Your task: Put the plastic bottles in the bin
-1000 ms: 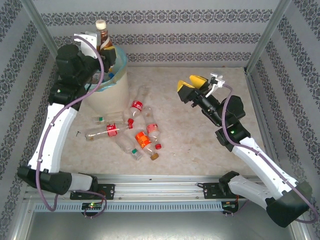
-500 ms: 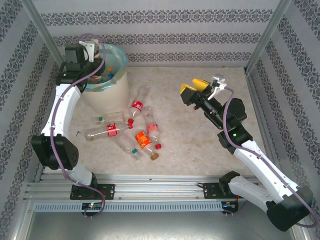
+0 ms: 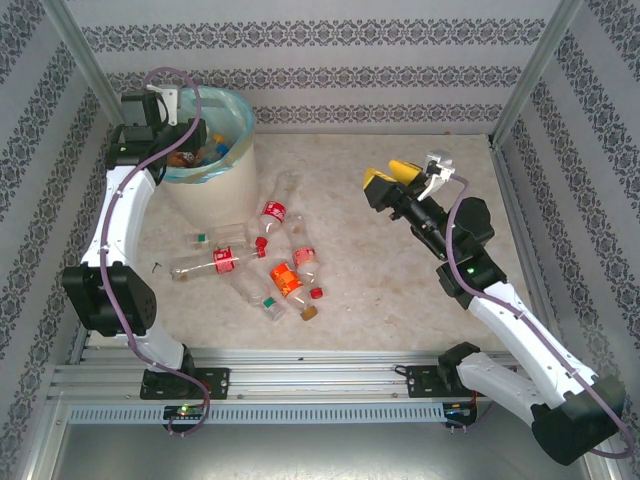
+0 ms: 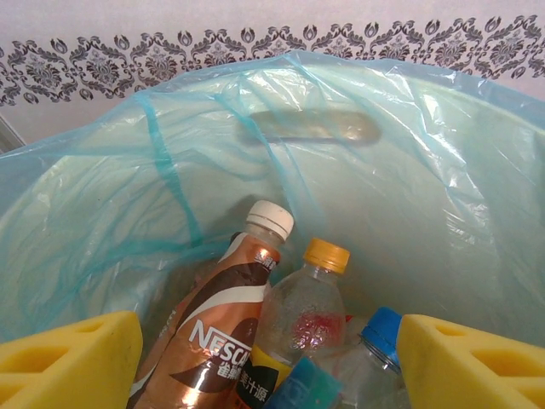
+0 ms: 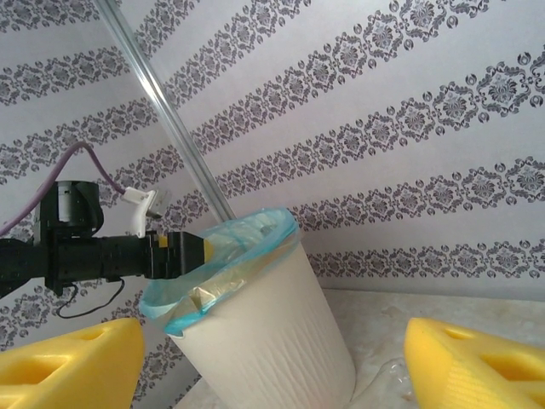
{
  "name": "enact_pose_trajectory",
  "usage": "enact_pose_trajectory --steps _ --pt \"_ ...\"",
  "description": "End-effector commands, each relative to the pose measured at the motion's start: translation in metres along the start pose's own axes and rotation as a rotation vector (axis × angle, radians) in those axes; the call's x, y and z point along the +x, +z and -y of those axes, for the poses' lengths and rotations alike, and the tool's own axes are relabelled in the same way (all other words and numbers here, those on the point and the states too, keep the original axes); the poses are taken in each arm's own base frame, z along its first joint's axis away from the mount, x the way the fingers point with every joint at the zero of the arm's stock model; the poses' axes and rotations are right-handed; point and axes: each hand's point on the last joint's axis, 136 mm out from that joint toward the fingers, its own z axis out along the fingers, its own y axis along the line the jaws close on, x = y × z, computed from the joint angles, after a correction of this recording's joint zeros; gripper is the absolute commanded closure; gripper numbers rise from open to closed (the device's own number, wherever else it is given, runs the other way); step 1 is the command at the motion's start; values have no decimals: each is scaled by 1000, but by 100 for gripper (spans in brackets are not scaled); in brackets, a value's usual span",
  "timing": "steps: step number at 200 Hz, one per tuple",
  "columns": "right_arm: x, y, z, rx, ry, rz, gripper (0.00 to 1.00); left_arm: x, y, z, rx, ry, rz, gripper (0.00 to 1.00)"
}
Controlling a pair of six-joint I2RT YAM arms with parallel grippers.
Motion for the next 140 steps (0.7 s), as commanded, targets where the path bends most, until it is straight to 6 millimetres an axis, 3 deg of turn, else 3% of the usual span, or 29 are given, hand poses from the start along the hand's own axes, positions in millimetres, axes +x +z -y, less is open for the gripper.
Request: enact_pose_trajectory --steps 1,44,84,118,140 --pt "-3 1 3 10 11 14 20 9 4 -5 -18 15 -26 22" --pt "-3 1 5 16 12 12 20 27 15 -4 -15 -4 -87 29" --pt "-4 1 7 25 8 19 21 51 29 -4 -8 -50 -208 43" --pt "-6 2 7 19 -1 24 21 77 39 -8 -33 -69 -329 46" --pt "-6 1 6 15 -3 17 21 81 41 -5 -19 -77 -367 46"
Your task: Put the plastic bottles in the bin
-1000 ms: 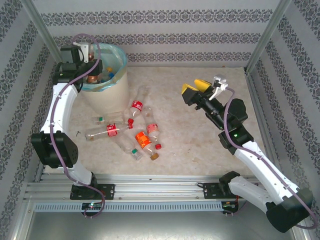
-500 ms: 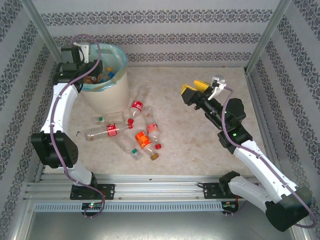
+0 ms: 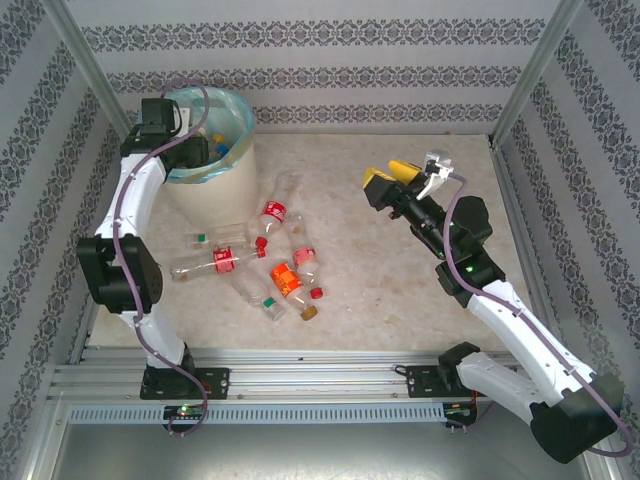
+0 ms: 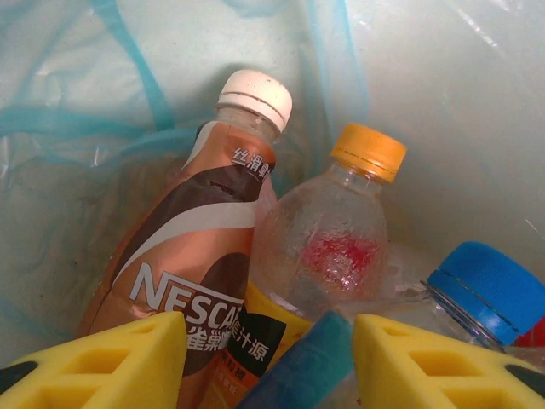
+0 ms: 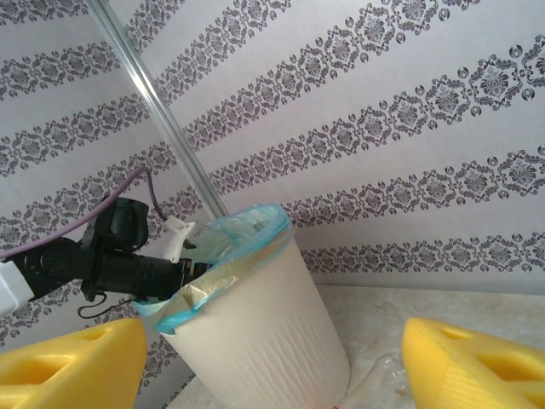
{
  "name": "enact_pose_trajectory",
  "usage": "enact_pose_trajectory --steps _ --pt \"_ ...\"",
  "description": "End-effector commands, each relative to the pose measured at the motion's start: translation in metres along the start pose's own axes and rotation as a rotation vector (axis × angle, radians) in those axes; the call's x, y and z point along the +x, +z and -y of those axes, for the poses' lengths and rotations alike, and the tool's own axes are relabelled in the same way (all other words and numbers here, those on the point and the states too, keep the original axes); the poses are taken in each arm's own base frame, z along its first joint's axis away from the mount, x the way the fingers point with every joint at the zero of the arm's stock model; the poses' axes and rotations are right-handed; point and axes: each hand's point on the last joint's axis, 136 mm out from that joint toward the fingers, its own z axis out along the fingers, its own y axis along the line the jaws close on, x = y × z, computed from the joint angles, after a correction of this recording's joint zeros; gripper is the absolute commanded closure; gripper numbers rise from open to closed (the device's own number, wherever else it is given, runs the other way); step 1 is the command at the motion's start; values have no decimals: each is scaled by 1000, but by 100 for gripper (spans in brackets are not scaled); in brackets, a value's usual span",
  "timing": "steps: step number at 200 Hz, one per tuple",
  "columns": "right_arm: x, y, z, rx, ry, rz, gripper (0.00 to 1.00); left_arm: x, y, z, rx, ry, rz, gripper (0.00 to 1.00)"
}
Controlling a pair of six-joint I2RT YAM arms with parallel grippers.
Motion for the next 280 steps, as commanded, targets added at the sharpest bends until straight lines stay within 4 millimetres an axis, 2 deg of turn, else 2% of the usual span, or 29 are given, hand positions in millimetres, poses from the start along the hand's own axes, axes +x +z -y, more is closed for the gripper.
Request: enact_pose_trajectory --steps 1,38,66,102,129,146,174,198,234,280 --pt "-8 -1 1 0 -4 23 21 12 -6 -3 -11 -28 -84 46" --pt "-3 2 8 39 5 -21 22 -13 -23 1 10 -33 -1 46" --pt "14 11 16 78 24 -124 22 -44 -52 7 32 -31 91 45" --pt "55 31 33 172 67 -346 22 -77 -109 10 34 -37 262 43" --pt "94 46 26 174 40 -521 23 -90 -160 23 48 -14 408 43" --pt "113 53 23 198 -17 -587 23 -92 -192 38 60 33 506 42" --pt "142 61 26 252 -90 -661 23 -84 -235 65 114 108 655 41" --pt "168 67 30 277 -107 -736 23 -64 -252 96 183 211 715 41" --pt "207 71 37 297 -93 -840 24 -22 -250 144 277 380 687 41" --pt "250 68 54 358 -62 -945 24 33 -240 187 430 549 677 38"
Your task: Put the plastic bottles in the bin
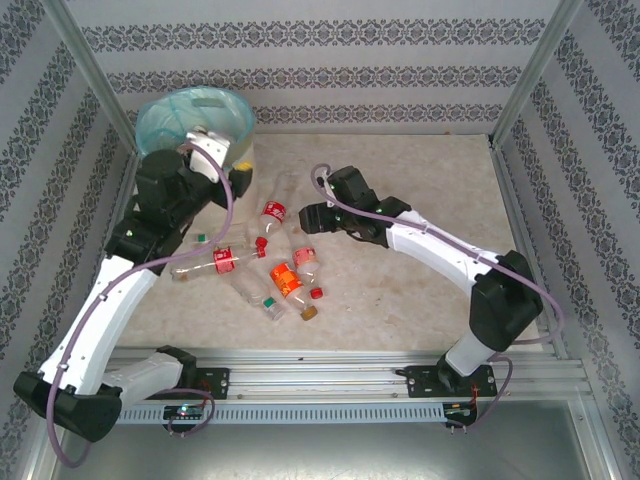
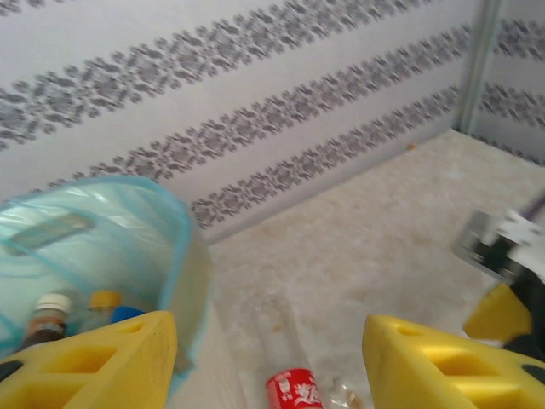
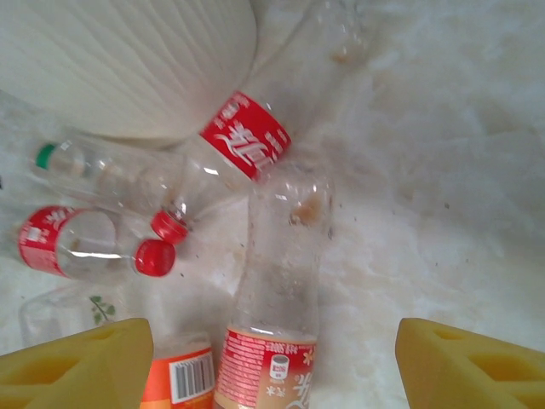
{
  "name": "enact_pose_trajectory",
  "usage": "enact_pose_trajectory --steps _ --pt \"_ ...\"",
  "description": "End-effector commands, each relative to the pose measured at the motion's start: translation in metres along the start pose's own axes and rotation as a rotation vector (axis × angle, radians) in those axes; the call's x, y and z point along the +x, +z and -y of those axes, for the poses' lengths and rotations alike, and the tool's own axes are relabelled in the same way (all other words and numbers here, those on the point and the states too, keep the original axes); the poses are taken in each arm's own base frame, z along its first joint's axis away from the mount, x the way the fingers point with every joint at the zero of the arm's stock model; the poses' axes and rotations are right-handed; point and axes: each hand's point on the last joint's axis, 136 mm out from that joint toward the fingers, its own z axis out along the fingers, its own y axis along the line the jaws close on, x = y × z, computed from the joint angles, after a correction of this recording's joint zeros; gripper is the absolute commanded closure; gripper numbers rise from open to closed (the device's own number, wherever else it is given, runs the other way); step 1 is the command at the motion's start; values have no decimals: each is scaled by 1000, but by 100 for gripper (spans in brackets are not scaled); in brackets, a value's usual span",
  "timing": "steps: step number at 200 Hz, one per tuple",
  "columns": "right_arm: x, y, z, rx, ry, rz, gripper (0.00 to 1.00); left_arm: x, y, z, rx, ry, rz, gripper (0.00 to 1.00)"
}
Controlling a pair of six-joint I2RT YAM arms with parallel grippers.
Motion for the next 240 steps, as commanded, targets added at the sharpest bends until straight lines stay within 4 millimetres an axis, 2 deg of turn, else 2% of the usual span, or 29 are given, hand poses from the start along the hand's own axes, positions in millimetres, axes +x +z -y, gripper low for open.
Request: enact_pose_trajectory --steps 1,19,37,66,163,240 --pt "7 11 2 38 9 -40 24 -9 -9 26 90 115 99 38" --pt "17 23 7 71 2 -82 24 5 -7 45 157 144 100 37" --pt "28 35 11 98 -1 -127 23 13 -5 53 181 147 103 37" --pt "38 46 12 120 -2 -179 21 22 -1 53 176 144 92 37" --pt "53 63 10 178 -51 -241 19 22 -8 53 170 145 116 37" --pt "70 77 19 221 -62 -300 17 25 -6 53 163 155 109 36"
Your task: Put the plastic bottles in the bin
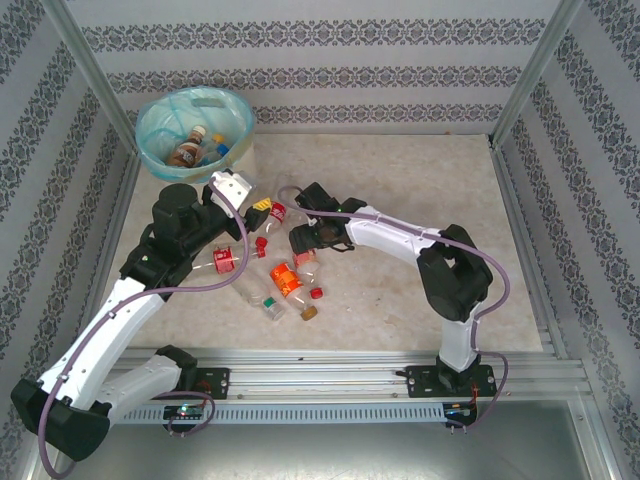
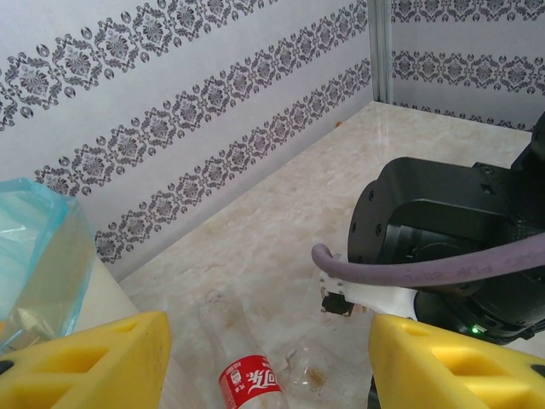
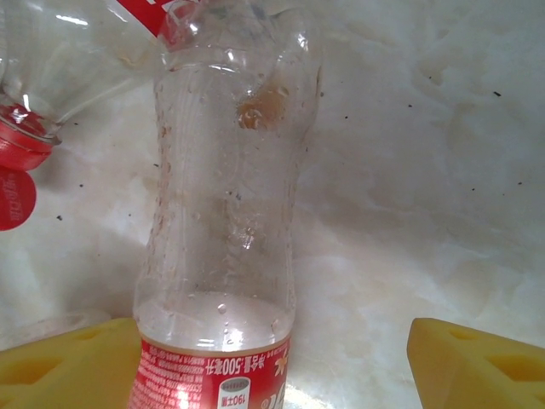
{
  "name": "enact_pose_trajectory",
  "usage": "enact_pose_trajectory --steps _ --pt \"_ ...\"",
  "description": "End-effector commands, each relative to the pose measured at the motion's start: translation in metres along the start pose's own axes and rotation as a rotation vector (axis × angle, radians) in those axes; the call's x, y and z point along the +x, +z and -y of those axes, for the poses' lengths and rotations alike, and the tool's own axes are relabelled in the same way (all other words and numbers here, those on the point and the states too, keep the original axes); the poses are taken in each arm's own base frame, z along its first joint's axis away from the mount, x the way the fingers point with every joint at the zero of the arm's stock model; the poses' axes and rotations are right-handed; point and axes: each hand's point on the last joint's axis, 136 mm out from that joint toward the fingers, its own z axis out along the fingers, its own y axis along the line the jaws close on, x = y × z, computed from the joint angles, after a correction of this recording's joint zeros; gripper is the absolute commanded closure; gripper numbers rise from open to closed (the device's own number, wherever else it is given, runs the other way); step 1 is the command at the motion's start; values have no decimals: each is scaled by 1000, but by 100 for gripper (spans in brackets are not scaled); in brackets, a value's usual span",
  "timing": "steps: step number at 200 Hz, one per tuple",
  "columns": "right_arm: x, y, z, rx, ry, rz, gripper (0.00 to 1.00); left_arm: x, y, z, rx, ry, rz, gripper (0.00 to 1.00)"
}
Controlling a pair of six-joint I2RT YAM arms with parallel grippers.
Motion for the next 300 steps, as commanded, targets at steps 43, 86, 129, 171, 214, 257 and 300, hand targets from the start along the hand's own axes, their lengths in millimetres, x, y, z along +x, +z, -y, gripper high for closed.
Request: enact_pose_trajectory --steps 43,86,129,171,214,257,300 --pt "12 18 2 58 -23 -60 17 -10 0 4 8 34 48 36" --pt "17 24 4 72 -27 -82 18 -8 2 4 10 31 41 36" --pt "17 26 4 71 -28 -87 18 -7 3 4 13 30 38 36" --pt "17 26 8 87 -26 -84 21 -5 5 4 12 30 32 36" --pt "19 31 13 95 -11 -101 21 -4 5 3 8 32 28 36" --pt "20 31 18 96 3 -103 27 -7 4 1 -1 37 36 36" --pt "15 25 20 97 6 -88 30 -4 5 1 -5 37 27 36"
